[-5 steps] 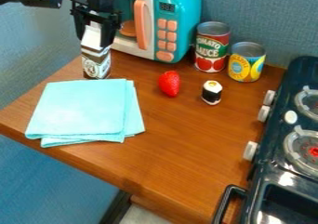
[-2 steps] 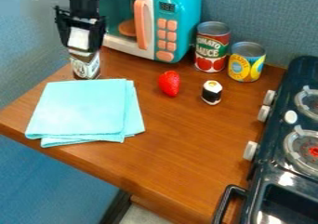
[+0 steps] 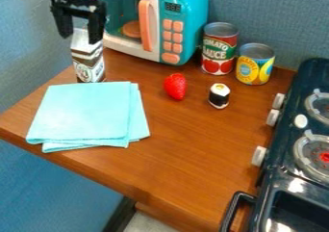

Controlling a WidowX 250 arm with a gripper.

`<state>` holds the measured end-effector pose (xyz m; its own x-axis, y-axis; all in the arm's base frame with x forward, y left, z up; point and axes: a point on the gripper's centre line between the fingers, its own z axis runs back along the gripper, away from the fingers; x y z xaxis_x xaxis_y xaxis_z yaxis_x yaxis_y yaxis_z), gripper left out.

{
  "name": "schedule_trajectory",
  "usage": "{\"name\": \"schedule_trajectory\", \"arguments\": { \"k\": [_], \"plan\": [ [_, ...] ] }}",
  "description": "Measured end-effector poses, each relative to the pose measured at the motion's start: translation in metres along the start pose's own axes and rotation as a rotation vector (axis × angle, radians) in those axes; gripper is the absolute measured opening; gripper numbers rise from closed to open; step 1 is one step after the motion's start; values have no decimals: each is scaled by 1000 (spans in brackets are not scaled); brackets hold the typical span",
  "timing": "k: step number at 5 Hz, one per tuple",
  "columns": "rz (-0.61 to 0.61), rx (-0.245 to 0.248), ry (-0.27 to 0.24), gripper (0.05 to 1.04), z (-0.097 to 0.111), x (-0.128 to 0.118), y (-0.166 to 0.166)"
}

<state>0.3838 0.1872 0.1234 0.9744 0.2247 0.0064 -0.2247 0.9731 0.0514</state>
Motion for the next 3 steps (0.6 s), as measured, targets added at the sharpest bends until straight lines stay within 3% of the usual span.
{"name": "schedule_trajectory", "arguments": {
  "k": [2,3],
  "plan": [
    [-77,-26,-36,1005,28,-34,-11],
    [-147,-14,-19,1005,35,-60,-22]
  ]
}}
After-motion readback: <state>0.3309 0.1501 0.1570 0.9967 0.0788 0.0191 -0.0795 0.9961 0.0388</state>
